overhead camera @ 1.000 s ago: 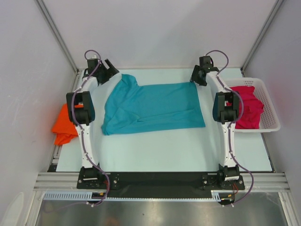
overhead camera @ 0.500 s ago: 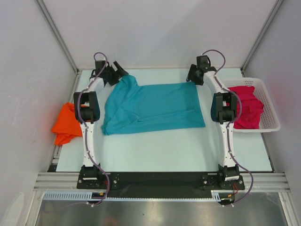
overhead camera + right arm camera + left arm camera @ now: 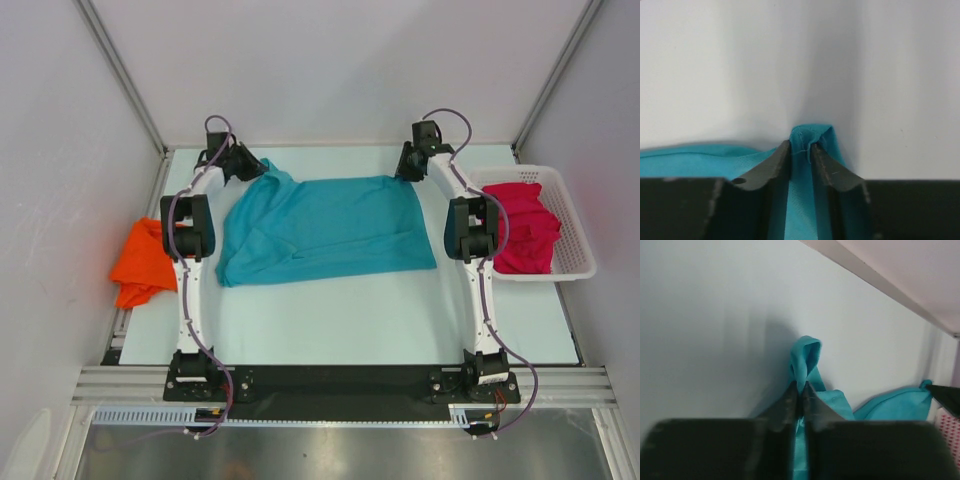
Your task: Fold and stack the t-shirts
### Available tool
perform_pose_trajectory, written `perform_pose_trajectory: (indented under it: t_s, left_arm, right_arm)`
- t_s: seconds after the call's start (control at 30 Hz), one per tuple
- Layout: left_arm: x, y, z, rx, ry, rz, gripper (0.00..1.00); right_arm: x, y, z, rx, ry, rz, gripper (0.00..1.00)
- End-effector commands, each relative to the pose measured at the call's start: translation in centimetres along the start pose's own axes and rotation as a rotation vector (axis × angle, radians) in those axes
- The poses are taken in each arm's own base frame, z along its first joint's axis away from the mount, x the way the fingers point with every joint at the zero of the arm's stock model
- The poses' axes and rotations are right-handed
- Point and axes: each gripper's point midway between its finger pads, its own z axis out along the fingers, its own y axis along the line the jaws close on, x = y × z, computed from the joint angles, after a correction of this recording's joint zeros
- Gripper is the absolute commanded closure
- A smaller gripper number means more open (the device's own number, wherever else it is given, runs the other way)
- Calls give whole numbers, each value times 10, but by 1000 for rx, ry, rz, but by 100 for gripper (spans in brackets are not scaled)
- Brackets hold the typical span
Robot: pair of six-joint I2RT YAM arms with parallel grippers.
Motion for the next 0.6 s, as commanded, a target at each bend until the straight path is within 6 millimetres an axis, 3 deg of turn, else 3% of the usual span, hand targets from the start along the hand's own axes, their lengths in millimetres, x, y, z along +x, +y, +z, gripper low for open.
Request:
perform_pose_trajectory:
  t_s: [0.0, 0.17, 0.43, 0.57]
  left_arm:
    - [3, -3, 5, 18, 15, -4, 100]
    - [2, -1, 4, 7, 6, -3, 100]
    - [-12, -13, -13, -9, -34, 44, 100]
    - [-22, -25, -27, -10, -58, 72, 100]
  right_arm:
    - [19, 4, 13, -25, 53, -12, 80]
    - [14, 3, 8, -17, 44, -27, 100]
    - [-5, 0, -14, 12, 4, -59, 100]
    - [-23, 3, -36, 17, -41, -67, 100]
